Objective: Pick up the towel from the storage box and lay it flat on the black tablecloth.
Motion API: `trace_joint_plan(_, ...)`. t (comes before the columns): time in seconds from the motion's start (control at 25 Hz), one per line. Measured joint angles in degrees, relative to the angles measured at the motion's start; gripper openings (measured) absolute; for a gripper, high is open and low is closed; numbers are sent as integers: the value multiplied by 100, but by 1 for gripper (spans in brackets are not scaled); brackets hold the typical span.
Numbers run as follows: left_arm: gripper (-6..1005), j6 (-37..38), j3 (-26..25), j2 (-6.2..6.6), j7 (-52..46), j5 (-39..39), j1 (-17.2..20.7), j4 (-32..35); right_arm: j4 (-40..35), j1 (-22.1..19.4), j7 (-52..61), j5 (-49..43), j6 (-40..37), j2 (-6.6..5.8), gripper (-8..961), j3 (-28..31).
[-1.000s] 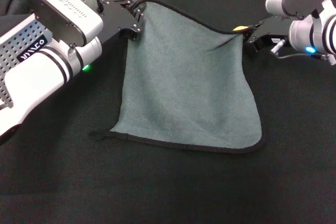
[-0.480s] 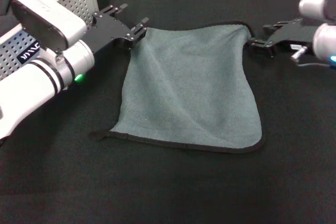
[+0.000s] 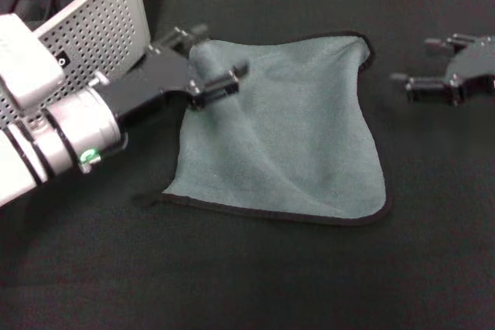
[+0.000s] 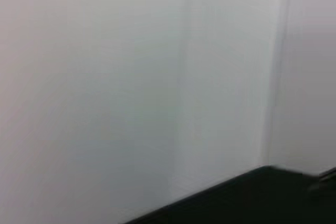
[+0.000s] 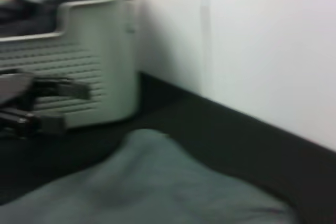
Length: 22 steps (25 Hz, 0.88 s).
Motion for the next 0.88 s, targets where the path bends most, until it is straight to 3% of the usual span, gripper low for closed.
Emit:
trace_joint_plan(0.04,892,202,0,28,-245,220,78,132,0,0,0,0,0,0,820,0)
trace_joint_plan(0.28,888,2134,-21,232,-1156,1251,313,703,-104,-72,-579,45,2602,13,868,719)
trace_joint_plan(0.4,888,2637,-59,292,-1350,1446,366,871,-173,-222,-724,368,3470,-16,868,913)
trace_joint_plan(0.68,888,3293,-94,304,-1423,1556,384,966,-1154,-1174,-1237,1432,3611,-210,868,117)
trace_joint_plan(0.88,888,3510,-72,280,-1428,1599,414,1036,-1600,-1523,-1572,1607,3621,-154,868,-136)
